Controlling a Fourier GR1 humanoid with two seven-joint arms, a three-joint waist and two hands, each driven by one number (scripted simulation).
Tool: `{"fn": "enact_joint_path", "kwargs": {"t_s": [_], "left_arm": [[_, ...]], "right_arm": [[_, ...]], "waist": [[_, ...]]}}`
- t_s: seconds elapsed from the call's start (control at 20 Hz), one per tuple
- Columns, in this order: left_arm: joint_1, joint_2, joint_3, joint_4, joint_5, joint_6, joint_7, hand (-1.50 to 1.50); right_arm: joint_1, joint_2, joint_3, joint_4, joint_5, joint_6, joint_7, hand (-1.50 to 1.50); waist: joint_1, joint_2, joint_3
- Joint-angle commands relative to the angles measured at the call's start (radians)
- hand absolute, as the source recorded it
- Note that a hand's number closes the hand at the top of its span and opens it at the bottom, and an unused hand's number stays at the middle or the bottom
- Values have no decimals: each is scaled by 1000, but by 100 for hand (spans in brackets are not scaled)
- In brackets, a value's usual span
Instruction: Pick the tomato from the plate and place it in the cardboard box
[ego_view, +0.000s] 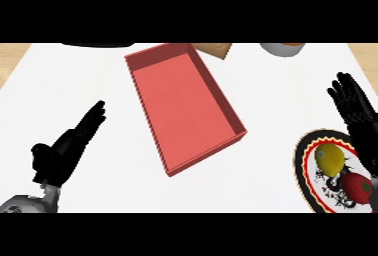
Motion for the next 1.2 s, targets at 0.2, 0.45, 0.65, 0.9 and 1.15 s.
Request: {"fn": "enact_joint_path", "kwargs": {"t_s": [0.2,0.45,0.65,0.9,1.15], "left_arm": [[27,-18,189,0,137,61,7,0],[56,-10,244,-5,220,33,50,0],[71,-21,234,-17,209,33,47,0],[61,-21,246,-35,215,47,76,0],[92,-27,245,-33,205,32,46,0]], "right_arm": [[81,-202,-140,87,-298,493,-105,-150],[138,-182,-393,277,-259,479,-472,-150],[170,-256,-440,389,-182,734,-742,-150],[250,-464,-445,304,39,748,-774,-150],[310,-593,-406,228,305,574,-753,-150]], "waist": [[-17,-6,47],[-37,-7,51],[-22,-2,48],[-39,-7,45],[-27,-5,44]]}}
